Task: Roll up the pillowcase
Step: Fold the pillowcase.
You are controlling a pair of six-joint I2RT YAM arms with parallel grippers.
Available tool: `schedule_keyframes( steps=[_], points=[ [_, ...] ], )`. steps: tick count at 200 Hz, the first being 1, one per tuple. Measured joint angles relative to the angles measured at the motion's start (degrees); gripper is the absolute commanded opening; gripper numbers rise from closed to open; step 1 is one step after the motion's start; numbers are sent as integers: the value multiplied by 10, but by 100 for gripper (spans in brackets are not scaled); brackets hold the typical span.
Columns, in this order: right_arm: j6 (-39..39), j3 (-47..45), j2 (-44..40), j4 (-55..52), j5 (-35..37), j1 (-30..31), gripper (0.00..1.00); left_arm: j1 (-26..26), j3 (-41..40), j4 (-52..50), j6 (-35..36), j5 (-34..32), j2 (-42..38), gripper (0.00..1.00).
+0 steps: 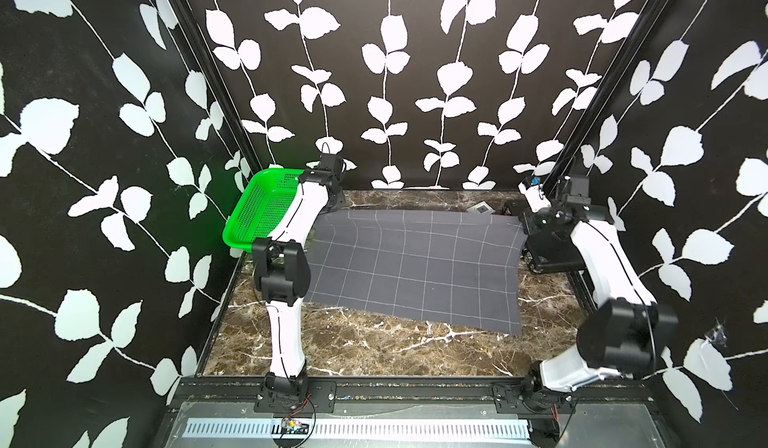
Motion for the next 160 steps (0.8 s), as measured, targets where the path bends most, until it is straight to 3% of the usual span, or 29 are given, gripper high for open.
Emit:
schedule_keyframes(
  steps=[31, 74, 110, 160],
  points=[
    [0, -120, -102, -16, 6, 0, 0, -5, -142, 30, 12, -19, -115, 0],
    [-13, -242, -169, -59, 37, 15, 0, -11, -304, 56, 13, -24, -216, 0],
    [-35, -290, -221, -68, 91, 46, 0, -28, -414, 85, 22, -32, -250, 0],
    [-52, -337, -226, -68, 152, 87, 0, -37, -496, 131, 44, -40, -255, 0]
  ],
)
